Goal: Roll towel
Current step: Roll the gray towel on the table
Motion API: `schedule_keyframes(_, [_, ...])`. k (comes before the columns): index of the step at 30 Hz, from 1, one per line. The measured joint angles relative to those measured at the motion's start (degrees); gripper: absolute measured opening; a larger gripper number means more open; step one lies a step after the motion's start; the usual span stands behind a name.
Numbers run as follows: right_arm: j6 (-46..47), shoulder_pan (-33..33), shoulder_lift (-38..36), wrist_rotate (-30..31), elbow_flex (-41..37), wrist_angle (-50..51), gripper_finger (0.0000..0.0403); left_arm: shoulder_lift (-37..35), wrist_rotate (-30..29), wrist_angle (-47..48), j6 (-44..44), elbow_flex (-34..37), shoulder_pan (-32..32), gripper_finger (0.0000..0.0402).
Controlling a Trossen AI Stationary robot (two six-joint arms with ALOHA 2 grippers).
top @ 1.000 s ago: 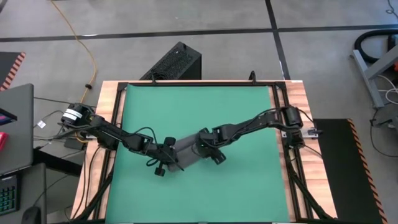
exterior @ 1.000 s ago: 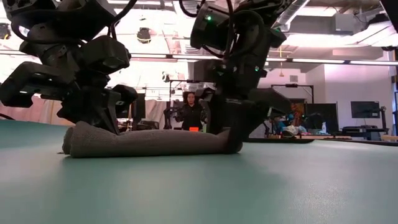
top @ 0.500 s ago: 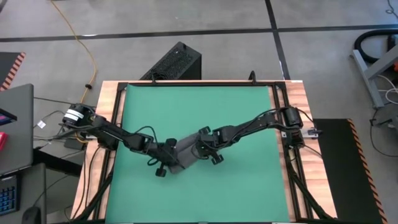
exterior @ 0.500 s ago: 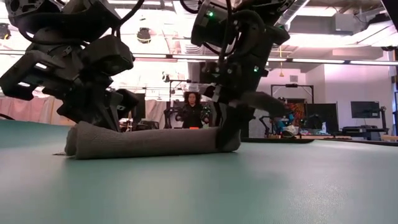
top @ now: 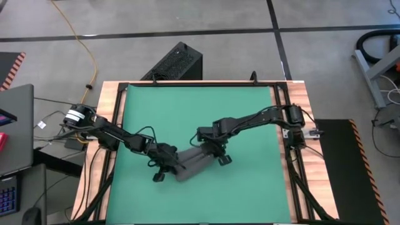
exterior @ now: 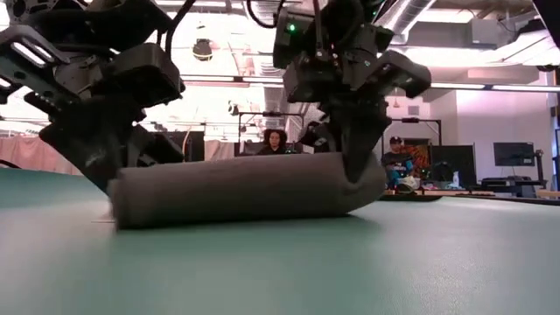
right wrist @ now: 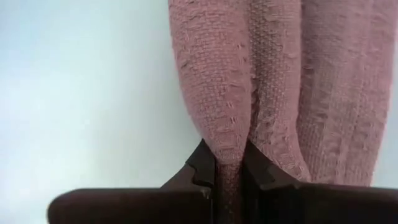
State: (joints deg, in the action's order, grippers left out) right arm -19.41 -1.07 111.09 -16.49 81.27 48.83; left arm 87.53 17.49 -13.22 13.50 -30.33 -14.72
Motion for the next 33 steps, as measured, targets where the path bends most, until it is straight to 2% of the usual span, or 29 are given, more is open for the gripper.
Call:
schedule_keyframes(4, [1.1, 3.2, 0.0, -4.8, 0.1, 2.8, 0.0042, 1.1, 0.3, -0.6, 0.1, 0.1, -0.1, 0.0])
schedule_keyframes(9, [1.2, 6.9, -0.1, -12.0, 0.1, 5.0, 0.0042, 4.7, 0.1, -7.0, 2.5, 0.0, -0.1, 0.0])
schedule_keyframes(13, [0.3, 9.0, -0.1, -12.8, 0.1, 6.5, 0.0042, 5.7, 0.4, -11.3, 6.0, -0.1, -0.6, 0.0])
schedule_keyframes(17, [-1.1, 10.5, -0.1, -13.3, 0.1, 8.8, 0.0042, 1.8, -4.5, -11.3, 6.8, -0.3, -1.4, 0.0])
schedule_keyframes(23, [-2.1, 12.3, 2.9, -19.1, 0.2, 9.2, 0.0042, -6.8, -6.0, -6.4, 3.6, -2.6, 0.0, 0.0])
schedule_keyframes(28, [-3.2, 13.3, 5.4, -20.3, 0.3, 9.0, 0.0042, -12.6, -19.5, 4.8, -7.1, -4.6, 2.6, 0.0])
schedule_keyframes(30, [-3.4, 13.8, 6.3, -21.7, 0.3, 9.1, 0.0042, -13.2, -18.4, 5.1, -8.5, -5.3, 4.7, 0.0])
schedule_keyframes(33, [-3.1, 15.2, 7.3, -27.9, 0.5, 10.5, 0.0042, -13.7, -13.1, 4.7, -7.7, -6.8, 6.7, 0.0])
